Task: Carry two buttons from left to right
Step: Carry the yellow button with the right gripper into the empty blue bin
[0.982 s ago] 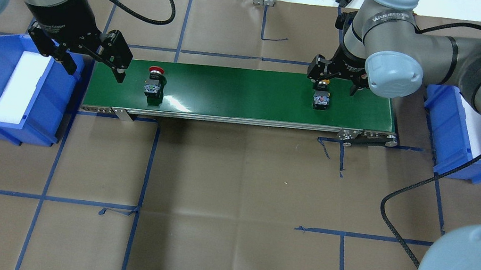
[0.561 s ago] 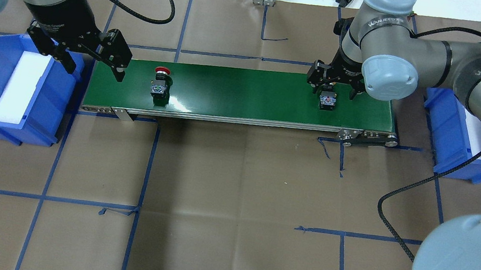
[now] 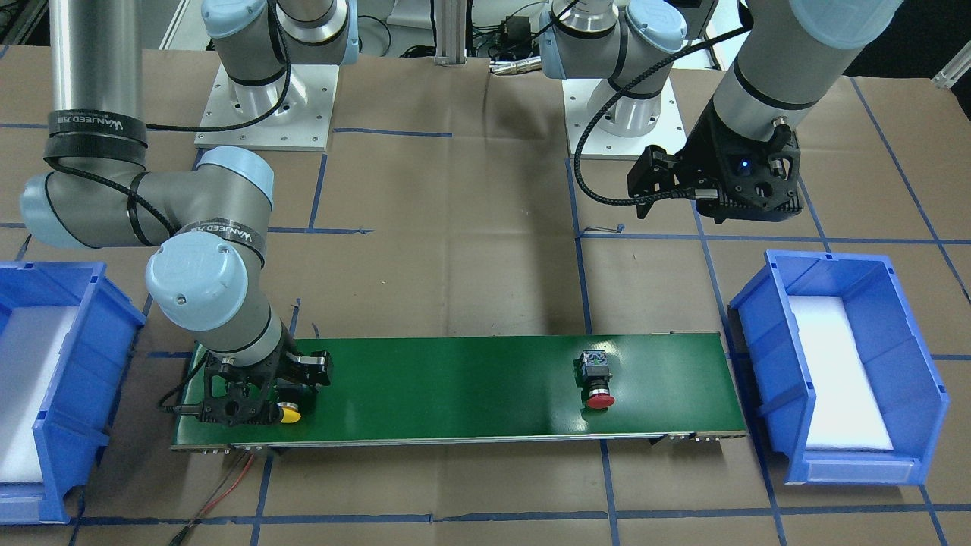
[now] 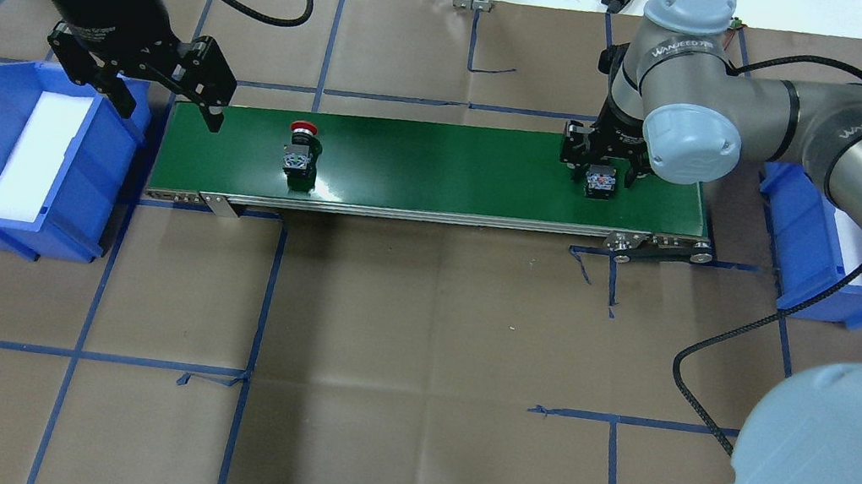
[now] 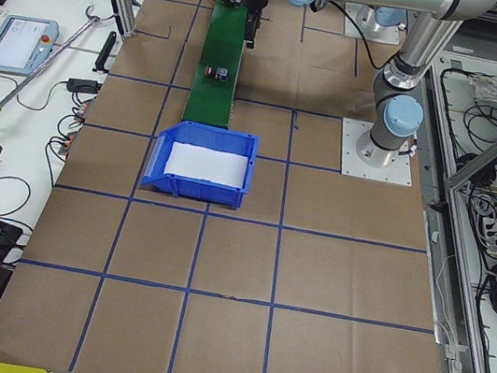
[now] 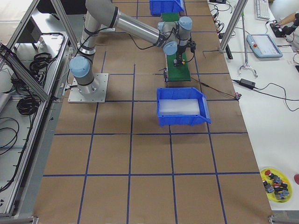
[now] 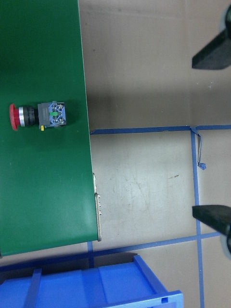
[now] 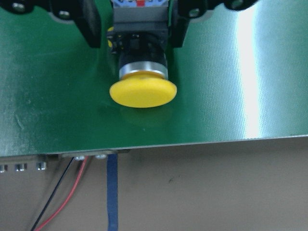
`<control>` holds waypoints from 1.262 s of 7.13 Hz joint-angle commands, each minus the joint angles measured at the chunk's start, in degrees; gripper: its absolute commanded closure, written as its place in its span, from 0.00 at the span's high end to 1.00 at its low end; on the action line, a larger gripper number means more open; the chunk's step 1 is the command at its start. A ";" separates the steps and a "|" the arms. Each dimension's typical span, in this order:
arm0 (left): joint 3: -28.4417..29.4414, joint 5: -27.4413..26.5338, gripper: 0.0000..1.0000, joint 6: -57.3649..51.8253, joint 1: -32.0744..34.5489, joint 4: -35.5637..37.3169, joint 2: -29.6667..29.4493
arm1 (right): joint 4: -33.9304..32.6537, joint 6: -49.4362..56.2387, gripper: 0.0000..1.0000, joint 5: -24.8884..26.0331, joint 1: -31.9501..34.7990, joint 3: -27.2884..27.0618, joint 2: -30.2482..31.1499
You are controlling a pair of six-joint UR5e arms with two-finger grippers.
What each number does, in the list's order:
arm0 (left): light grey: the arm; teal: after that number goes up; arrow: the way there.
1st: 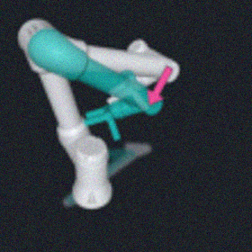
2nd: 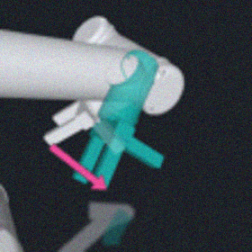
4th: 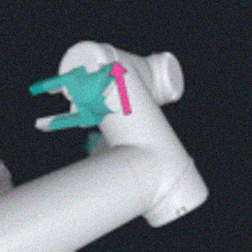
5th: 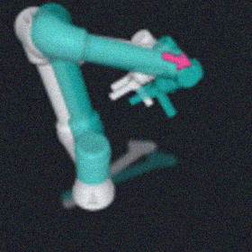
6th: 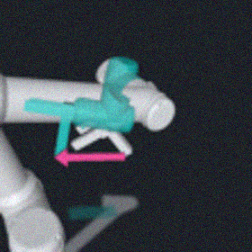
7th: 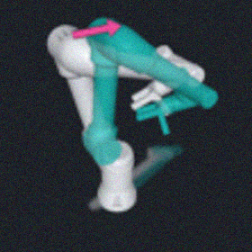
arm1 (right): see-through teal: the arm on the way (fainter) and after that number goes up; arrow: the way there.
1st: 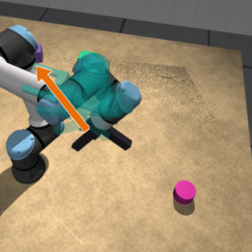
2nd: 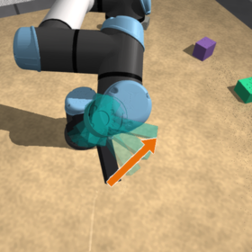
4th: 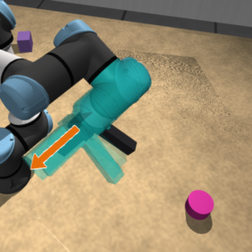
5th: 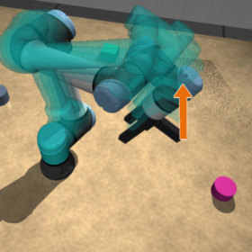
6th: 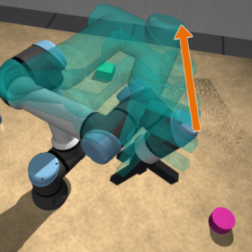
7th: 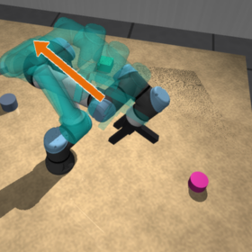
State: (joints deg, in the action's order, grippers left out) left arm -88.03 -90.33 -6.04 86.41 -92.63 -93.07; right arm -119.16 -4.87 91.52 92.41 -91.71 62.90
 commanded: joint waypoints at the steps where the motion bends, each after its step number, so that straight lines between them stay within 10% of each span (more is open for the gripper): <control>1: 0.49 0.15 1.00 1.55 0.08 -0.09 -0.18 | 0.33 0.82 0.03 4.52 -1.35 1.09 0.55; 4: 0.49 0.06 1.00 1.64 0.08 -0.10 0.08 | 11.53 7.56 0.03 4.19 -13.08 7.31 8.27; 6: 0.49 -0.03 1.00 1.91 0.25 -0.01 0.35 | 12.56 30.77 0.02 4.19 -23.37 10.67 9.17; 9: 0.57 -1.52 1.00 2.96 1.66 -0.01 0.17 | 7.75 39.41 0.01 -2.12 -33.86 3.16 8.38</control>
State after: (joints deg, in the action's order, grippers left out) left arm -87.51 -91.59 -3.27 87.67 -92.64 -92.78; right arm -108.20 32.21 92.35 61.63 -84.31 71.47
